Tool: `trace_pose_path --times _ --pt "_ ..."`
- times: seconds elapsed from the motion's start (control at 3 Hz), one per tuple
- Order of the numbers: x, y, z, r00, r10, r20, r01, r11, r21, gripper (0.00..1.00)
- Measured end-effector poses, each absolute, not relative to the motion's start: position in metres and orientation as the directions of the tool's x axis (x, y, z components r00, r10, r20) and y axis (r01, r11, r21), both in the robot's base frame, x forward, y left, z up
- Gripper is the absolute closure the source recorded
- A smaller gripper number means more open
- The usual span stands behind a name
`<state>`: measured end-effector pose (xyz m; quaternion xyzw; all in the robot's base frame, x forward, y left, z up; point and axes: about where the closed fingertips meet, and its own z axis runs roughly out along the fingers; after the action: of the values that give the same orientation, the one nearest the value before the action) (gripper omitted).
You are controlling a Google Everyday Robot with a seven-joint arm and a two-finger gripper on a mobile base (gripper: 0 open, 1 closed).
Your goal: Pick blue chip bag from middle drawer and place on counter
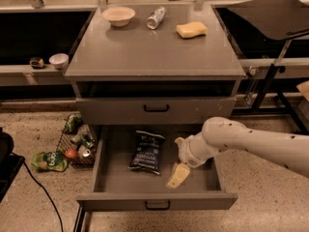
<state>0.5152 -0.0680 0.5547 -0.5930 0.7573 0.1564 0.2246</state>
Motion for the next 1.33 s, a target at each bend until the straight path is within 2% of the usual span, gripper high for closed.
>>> trace_pose_path --times 0.33,0.67,1.33 --pt "0.53 -0.057 0.521 -0.193 -0.789 -0.584 -0.968 0.251 -0.019 0.0" --pt "0.53 -0.057 0.521 -0.193 -0.789 -0.584 -0.968 0.251 -0.019 0.0" --pt "0.579 -0.025 0.485 -0.1 -0.759 -0.644 -0.966 0.229 -0.12 0.0"
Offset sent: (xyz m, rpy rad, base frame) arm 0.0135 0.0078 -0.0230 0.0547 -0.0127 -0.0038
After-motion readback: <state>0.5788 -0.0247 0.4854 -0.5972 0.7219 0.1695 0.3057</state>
